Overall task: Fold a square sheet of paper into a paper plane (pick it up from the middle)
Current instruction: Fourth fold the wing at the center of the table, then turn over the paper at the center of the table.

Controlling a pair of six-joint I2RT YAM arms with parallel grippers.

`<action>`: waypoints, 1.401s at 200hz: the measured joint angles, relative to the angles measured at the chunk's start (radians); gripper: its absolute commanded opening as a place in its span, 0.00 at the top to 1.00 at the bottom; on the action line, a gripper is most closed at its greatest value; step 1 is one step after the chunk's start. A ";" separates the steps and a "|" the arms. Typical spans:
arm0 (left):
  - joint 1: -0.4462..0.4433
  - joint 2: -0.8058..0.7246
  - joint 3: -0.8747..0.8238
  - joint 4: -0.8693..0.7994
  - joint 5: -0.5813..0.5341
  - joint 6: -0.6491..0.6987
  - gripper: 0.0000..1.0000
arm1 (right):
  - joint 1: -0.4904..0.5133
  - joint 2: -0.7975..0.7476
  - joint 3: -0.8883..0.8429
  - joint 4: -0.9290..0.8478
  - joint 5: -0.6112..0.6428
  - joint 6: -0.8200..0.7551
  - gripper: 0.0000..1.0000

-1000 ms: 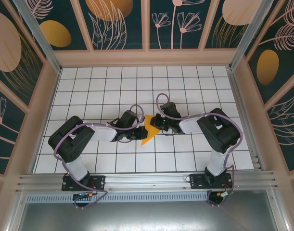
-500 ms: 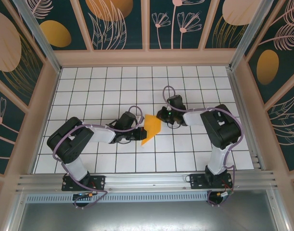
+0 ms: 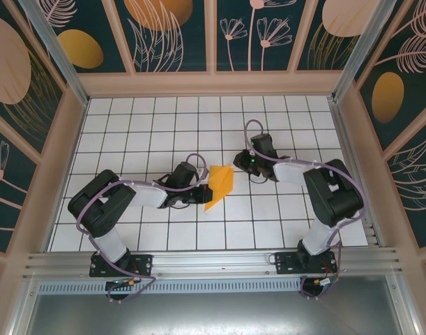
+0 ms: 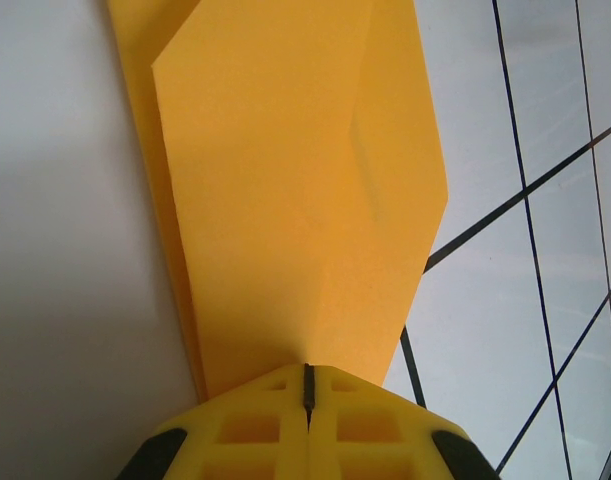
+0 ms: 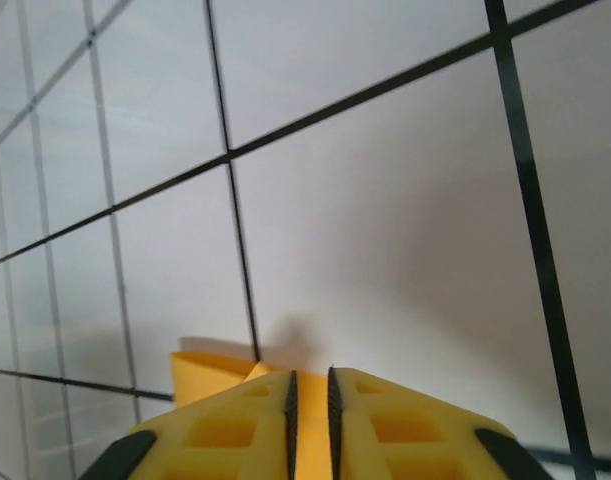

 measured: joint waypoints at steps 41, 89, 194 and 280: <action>0.000 -0.006 -0.004 -0.003 0.010 -0.016 0.99 | 0.008 -0.167 -0.144 0.028 0.007 0.055 0.59; 0.000 -0.051 -0.005 -0.077 0.026 -0.026 0.94 | 0.058 -0.241 -0.238 0.035 0.011 0.119 0.54; 0.000 -0.177 0.046 -0.161 -0.059 -0.010 0.73 | 0.131 -0.250 -0.269 0.038 0.069 0.212 0.50; 0.013 -0.140 0.128 -0.255 -0.177 0.039 0.70 | 0.177 -0.220 -0.280 0.097 0.022 0.284 0.51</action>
